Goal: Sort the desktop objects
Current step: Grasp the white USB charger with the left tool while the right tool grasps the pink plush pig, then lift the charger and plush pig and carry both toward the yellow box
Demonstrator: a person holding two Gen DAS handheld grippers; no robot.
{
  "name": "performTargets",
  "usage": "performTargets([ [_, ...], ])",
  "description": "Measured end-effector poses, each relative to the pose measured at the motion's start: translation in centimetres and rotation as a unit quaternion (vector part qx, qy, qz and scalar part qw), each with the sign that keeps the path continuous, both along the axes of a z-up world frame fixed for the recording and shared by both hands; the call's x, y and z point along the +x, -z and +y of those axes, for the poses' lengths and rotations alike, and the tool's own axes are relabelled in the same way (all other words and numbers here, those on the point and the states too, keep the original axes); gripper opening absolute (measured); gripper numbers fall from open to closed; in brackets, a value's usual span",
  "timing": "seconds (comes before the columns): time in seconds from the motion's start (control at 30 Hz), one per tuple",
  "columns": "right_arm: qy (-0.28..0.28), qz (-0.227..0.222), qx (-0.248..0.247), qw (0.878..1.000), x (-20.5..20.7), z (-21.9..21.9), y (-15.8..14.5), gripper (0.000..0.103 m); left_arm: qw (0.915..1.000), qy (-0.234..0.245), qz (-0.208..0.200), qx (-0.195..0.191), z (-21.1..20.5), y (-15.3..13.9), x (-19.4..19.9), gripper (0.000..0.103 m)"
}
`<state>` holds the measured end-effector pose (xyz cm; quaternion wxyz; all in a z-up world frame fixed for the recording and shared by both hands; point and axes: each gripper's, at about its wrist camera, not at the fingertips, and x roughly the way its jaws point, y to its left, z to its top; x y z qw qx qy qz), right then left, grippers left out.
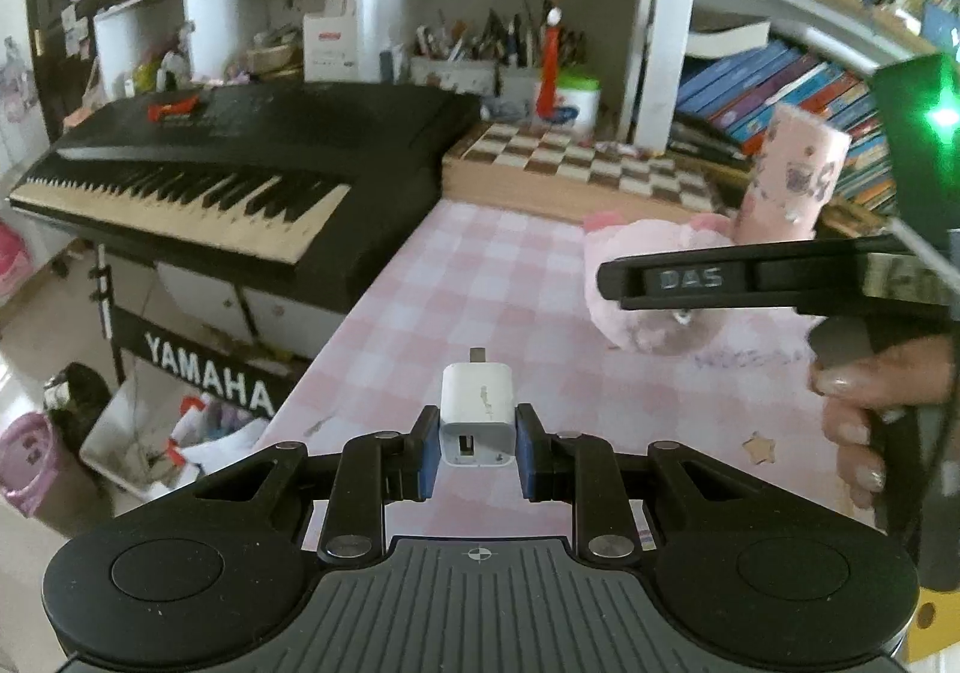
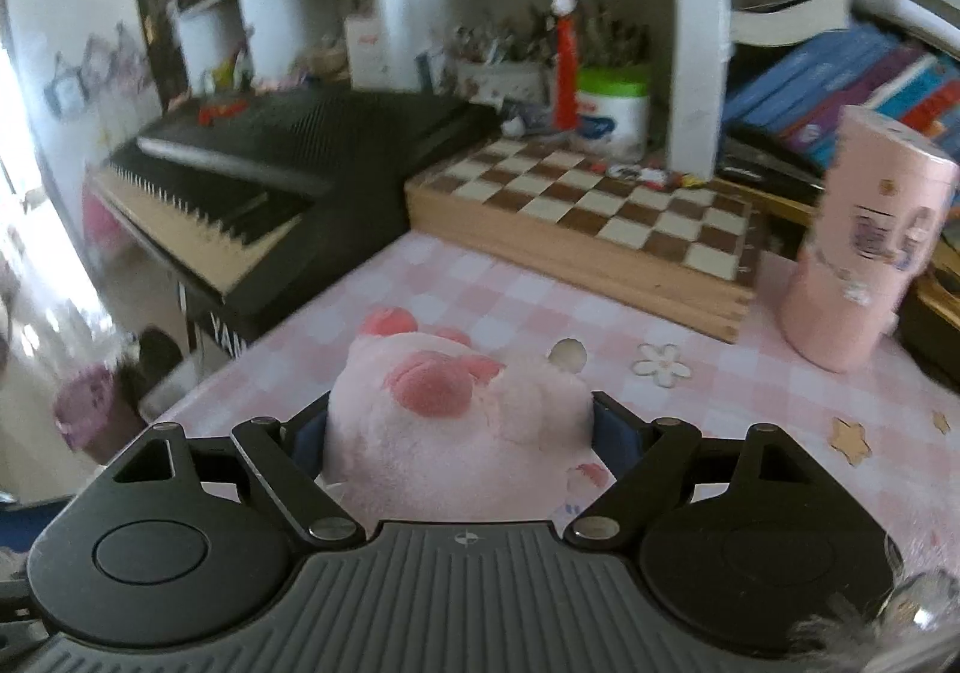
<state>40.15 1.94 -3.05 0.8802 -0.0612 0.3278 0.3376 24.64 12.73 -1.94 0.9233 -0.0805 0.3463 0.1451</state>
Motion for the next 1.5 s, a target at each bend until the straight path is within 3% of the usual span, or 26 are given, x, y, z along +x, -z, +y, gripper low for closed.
performTargets([
  [0.2, 0.023, -0.013, 0.033, 0.999, -3.1, -3.2, -3.0, 0.084, 0.9991, 0.028, -0.031, -0.008, -0.4, -1.7, -1.3, 0.024],
  [0.4, 0.053, -0.014, 0.035, 0.998, -7.1, -5.8, -4.6, 0.084, 0.9971, 0.06, -0.047, -0.01, -0.6, -3.0, -3.4, 0.024],
  [0.83, 0.115, -0.024, 0.014, 0.993, -16.2, -8.7, -4.9, 0.085, 0.9917, 0.11, -0.06, -0.031, -0.1, -3.6, -8.9, 0.024],
  [1.5, 0.169, -0.029, -0.009, 0.985, -30.2, -8.4, -4.4, 0.085, 0.9809, 0.176, -0.077, -0.03, -0.1, -4.2, -18.9, 0.024],
])
